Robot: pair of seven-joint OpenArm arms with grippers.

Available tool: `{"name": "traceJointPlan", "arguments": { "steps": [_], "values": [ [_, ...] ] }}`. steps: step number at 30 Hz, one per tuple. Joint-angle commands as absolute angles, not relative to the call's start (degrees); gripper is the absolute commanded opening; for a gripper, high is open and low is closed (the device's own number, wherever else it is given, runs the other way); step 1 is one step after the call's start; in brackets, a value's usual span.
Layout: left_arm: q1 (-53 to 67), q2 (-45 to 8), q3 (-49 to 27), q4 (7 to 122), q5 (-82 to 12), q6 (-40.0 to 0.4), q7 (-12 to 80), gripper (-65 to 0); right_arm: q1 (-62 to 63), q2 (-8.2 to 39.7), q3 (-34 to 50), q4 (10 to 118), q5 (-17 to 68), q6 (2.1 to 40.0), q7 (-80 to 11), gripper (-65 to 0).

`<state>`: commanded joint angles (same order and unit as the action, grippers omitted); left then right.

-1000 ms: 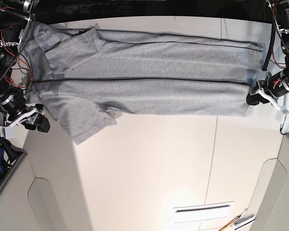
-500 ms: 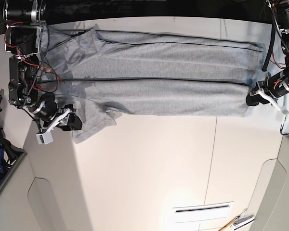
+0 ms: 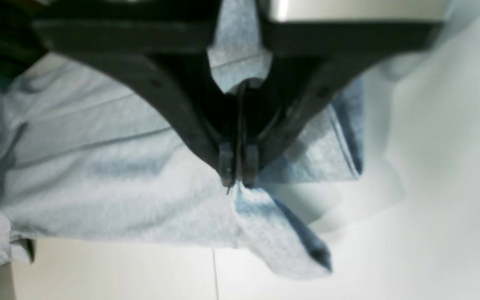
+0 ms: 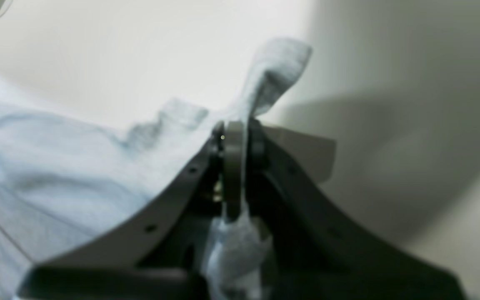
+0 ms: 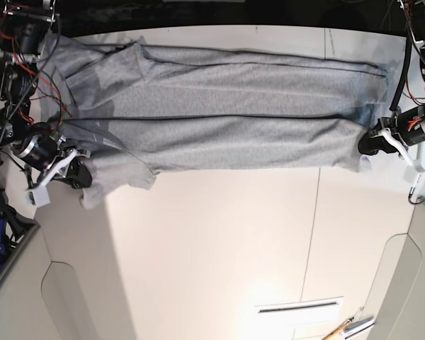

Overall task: Fold the T-shirt properly
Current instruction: 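Regrasp with the right gripper and fold the sleeve part inward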

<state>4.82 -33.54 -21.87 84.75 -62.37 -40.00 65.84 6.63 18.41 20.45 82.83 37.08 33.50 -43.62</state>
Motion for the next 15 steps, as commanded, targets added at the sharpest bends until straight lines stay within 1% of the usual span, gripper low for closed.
{"name": "traceJointPlan", "arguments": {
  "steps": [5, 8, 12, 15],
  "values": [
    [7.0, -34.6, -21.9, 86.0, -61.5, -40.0, 66.5, -65.0, -0.8, 18.9, 22.9, 91.8, 37.7, 33.5, -44.2, -65.0],
    [7.2, -34.7, -21.9, 86.0, -60.4, -40.0, 66.8, -65.0, -4.4, 19.9, 23.4, 94.5, 40.6, 33.4, -45.7, -65.0],
    [7.7, -35.9, -21.9, 86.0, -60.5, -40.0, 67.9, -65.0, -9.0, 20.0, 26.3, 97.5, 45.1, 33.5, -47.0, -65.0],
    [8.2, -36.9, -21.9, 86.0, -60.6, -40.0, 68.0, -65.0, -12.6, 20.0, 28.1, 99.4, 46.2, 33.5, -47.3, -65.0]
  ]
}}
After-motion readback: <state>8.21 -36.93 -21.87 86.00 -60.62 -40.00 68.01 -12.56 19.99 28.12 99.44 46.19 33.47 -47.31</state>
